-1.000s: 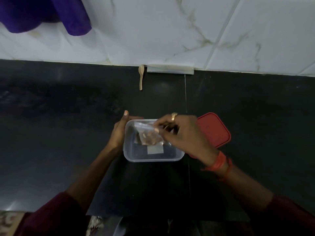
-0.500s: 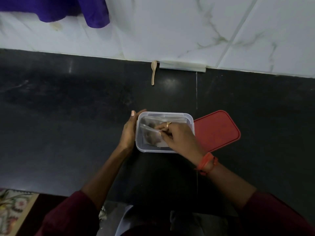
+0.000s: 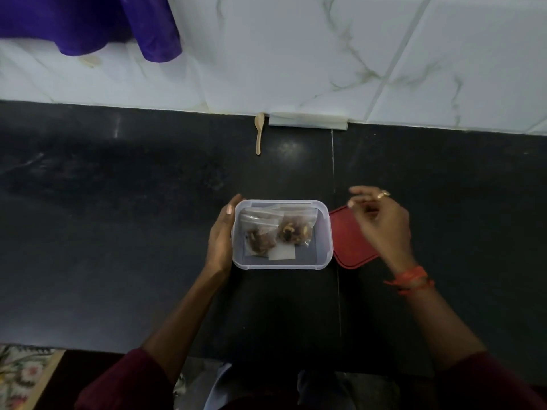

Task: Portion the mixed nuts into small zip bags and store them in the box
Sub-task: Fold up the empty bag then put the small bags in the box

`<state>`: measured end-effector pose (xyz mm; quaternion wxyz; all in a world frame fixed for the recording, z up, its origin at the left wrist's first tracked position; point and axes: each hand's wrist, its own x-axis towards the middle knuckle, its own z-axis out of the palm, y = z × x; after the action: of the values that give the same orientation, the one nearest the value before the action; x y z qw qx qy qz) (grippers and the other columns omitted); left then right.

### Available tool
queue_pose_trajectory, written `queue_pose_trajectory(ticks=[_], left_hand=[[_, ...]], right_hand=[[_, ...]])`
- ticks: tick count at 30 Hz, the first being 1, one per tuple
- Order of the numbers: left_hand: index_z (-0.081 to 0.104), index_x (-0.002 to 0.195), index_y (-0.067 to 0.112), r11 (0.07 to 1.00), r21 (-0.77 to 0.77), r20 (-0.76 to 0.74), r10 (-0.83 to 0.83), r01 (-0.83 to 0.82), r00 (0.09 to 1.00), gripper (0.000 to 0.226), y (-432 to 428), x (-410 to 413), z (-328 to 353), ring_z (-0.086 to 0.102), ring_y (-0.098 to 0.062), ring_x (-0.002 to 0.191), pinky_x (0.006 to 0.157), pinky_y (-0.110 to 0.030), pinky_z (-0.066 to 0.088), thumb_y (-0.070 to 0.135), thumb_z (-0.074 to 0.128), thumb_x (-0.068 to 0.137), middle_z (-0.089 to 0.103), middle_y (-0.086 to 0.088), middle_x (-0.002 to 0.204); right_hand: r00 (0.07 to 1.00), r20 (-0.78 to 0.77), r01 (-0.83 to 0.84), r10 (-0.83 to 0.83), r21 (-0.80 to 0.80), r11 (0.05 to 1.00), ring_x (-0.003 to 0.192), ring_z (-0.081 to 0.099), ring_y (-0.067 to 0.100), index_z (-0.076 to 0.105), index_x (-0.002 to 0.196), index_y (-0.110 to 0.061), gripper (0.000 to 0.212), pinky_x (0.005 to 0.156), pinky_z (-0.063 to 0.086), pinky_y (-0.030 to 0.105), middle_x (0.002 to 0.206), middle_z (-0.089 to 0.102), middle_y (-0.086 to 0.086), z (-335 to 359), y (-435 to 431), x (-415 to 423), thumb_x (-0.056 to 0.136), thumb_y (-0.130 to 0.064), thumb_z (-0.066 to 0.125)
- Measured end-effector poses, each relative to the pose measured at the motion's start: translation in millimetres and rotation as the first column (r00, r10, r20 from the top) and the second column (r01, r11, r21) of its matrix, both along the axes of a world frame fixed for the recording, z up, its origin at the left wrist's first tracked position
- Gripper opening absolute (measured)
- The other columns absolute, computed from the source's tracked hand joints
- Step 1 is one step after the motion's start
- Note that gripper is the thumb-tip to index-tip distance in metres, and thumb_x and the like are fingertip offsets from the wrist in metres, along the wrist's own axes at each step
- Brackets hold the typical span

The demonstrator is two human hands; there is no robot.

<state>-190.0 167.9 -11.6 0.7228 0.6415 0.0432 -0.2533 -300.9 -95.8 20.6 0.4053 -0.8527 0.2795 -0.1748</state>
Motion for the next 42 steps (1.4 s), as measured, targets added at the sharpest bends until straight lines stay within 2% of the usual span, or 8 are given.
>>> queue_pose_trajectory(ticks=[5, 14, 20, 26, 30, 34, 37, 42], left_hand=[[0.057, 0.137, 0.02, 0.999, 0.03, 0.044, 0.037, -0.039, 0.998, 0.067, 2, -6, 4, 0.057, -0.024, 0.126, 0.106, -0.046, 0.046, 0.063, 0.053, 0.086, 0.062, -0.006, 0.134], [0.06, 0.132, 0.021, 0.996, 0.076, 0.136, 0.026, -0.036, 0.99, 0.038, 2, -19, 9, 0.061, -0.018, 0.121, 0.107, -0.049, 0.045, 0.039, 0.042, 0.105, 0.066, -0.001, 0.129], [0.058, 0.136, 0.021, 0.999, 0.036, 0.128, 0.029, -0.034, 0.991, 0.077, -1, -24, 13, 0.06, -0.019, 0.123, 0.106, -0.047, 0.046, 0.071, 0.06, 0.078, 0.064, -0.002, 0.132], [0.055, 0.138, 0.018, 1.0, 0.026, 0.132, 0.009, -0.012, 0.991, 0.075, -1, -25, 9, 0.056, -0.029, 0.128, 0.108, -0.058, 0.041, 0.07, 0.058, 0.084, 0.06, -0.01, 0.136], [0.046, 0.143, 0.011, 0.995, 0.098, 0.182, -0.034, 0.016, 0.983, 0.07, 0, -21, 6, 0.05, -0.035, 0.131, 0.107, -0.064, 0.039, 0.062, 0.049, 0.095, 0.053, -0.017, 0.141], [0.047, 0.145, 0.02, 0.997, 0.052, 0.14, 0.047, -0.055, 0.989, 0.063, -3, -23, 12, 0.053, -0.021, 0.131, 0.11, -0.052, 0.041, 0.059, 0.048, 0.096, 0.054, -0.004, 0.143], [0.048, 0.144, 0.025, 0.998, -0.022, 0.064, 0.054, -0.052, 0.996, 0.054, -6, -24, 13, 0.055, -0.015, 0.129, 0.111, -0.049, 0.04, 0.054, 0.042, 0.098, 0.056, 0.001, 0.143], [0.051, 0.142, 0.022, 0.991, -0.097, 0.028, 0.1, -0.097, 0.995, 0.067, -5, -23, 14, 0.055, -0.011, 0.129, 0.111, -0.037, 0.039, 0.057, 0.057, 0.086, 0.058, 0.003, 0.14]], right_hand=[[0.896, -0.396, 0.132, -0.198, -0.188, 0.973, 0.119, 0.058, 0.031, 0.062, 0.132, -0.022, 0.045, 0.101, 0.048, 0.048, 0.128, 0.06, 0.01, -42, -53, -39, 0.089, -0.036, 0.069], [0.794, -0.518, 0.246, -0.317, -0.204, 0.948, 0.13, 0.044, 0.039, 0.057, 0.139, -0.013, 0.055, 0.106, 0.037, 0.053, 0.14, 0.047, 0.018, -54, -62, -56, 0.094, -0.045, 0.063], [0.876, -0.324, 0.385, -0.358, 0.022, 0.923, 0.119, 0.056, 0.028, 0.066, 0.117, -0.023, 0.033, 0.104, 0.046, 0.043, 0.127, 0.057, 0.009, -56, -63, -54, 0.087, -0.035, 0.072], [0.889, 0.098, 0.399, -0.447, 0.313, 0.862, 0.092, 0.068, 0.006, 0.061, 0.118, -0.029, 0.037, 0.089, 0.056, 0.035, 0.095, 0.072, -0.012, -10, -20, -50, 0.087, -0.015, 0.075], [0.902, 0.323, 0.256, -0.286, 0.133, 0.957, 0.094, 0.07, -0.001, 0.07, 0.125, -0.024, 0.038, 0.084, 0.053, 0.02, 0.108, 0.075, -0.011, 20, 35, -42, 0.088, -0.017, 0.076], [0.898, 0.433, 0.087, 0.078, -0.349, 0.933, 0.077, 0.07, 0.002, 0.07, 0.124, -0.017, 0.031, 0.07, 0.058, 0.022, 0.102, 0.076, -0.005, 19, 94, -38, 0.094, -0.026, 0.071], [0.897, 0.343, -0.016, 0.28, -0.606, 0.795, 0.092, 0.073, 0.009, 0.075, 0.119, -0.024, 0.027, 0.068, 0.056, 0.031, 0.114, 0.075, -0.007, 6, 128, -34, 0.092, -0.03, 0.073], [0.894, 0.127, -0.251, 0.429, -0.651, 0.717, 0.101, 0.064, 0.011, 0.076, 0.112, -0.03, 0.027, 0.075, 0.049, 0.035, 0.119, 0.07, -0.015, -17, 168, -27, 0.087, -0.041, 0.075]])
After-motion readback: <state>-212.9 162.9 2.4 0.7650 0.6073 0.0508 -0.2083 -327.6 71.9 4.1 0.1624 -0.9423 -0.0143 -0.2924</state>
